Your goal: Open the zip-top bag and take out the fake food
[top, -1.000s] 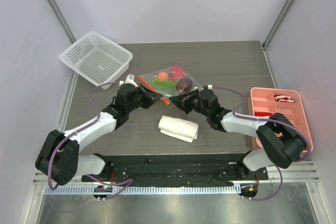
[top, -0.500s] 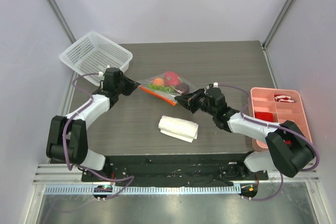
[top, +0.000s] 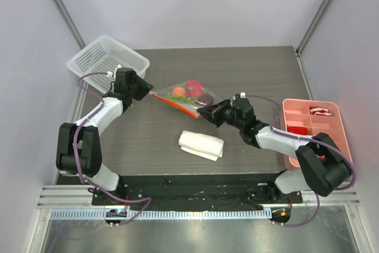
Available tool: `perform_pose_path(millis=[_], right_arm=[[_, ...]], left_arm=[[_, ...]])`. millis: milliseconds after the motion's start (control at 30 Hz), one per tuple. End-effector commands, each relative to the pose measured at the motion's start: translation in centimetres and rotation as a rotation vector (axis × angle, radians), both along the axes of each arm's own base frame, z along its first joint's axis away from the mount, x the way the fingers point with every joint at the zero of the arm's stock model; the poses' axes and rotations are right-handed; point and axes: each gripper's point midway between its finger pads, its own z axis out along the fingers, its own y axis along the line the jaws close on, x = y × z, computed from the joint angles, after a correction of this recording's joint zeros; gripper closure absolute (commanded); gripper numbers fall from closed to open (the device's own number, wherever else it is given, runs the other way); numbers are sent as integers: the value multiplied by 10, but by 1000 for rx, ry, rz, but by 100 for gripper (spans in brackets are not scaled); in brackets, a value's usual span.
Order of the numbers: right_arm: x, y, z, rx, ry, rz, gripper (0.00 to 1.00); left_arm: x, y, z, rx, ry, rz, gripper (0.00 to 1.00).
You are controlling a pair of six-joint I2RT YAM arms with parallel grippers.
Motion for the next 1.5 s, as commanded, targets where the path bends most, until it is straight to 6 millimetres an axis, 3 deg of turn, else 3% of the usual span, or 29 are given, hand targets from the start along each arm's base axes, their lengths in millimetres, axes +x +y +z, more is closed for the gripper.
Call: perform_pose_path(millis=[0, 33, 67, 133, 200, 267, 300, 367, 467, 533, 600, 667, 700, 833, 1033, 1167, 1467], right_arm=[[10, 4, 26, 68, -83, 6, 99], [11, 5, 29, 74, -88, 6, 99], [13, 7, 34, 80, -98, 5, 99], [15, 8, 35, 79, -97, 5, 99], [19, 10, 40, 89, -99, 3, 99], [21, 12, 44, 102, -102, 1, 99], [22, 12, 45, 106, -102, 0, 99], [25, 12, 49, 113, -110, -6, 99], [26, 12, 52, 118, -115, -12, 99], [24, 12, 51, 115, -111, -12, 99], [24, 10, 50, 102, -112, -15, 99], [22, 9, 49, 98, -111, -14, 99], [23, 9, 50, 98, -116, -19, 99], [24, 8, 49, 82, -119, -18, 99], [24, 9, 48, 76, -123, -17, 99], [24, 8, 48, 71, -130, -16, 99], [24, 6, 45, 49, -136, -22, 99]], left_arm=[[4, 15, 29, 37, -89, -8, 28], [-2, 15, 32, 39, -102, -12, 21], [-16, 17, 22, 51, -82, -21, 20], [-35, 17, 43, 49, -135, -43, 21], [-58, 12, 40, 40, -146, -88, 27], [-80, -6, 60, -34, -222, -169, 40], [-90, -16, 50, -75, -229, -196, 42], [-113, -49, 55, -176, -257, -315, 36], [-127, -78, 51, -267, -276, -361, 33], [-126, -89, 56, -313, -287, -363, 34], [-122, -94, 55, -360, -276, -350, 42], [-114, -92, 68, -363, -336, -326, 53], [-112, -90, 72, -357, -349, -314, 54], [-105, -89, 84, -397, -336, -269, 50], [-90, -91, 67, -456, -197, -171, 43], [-81, -93, 69, -500, -180, -136, 45], [-75, -87, 48, -551, -69, -12, 48]])
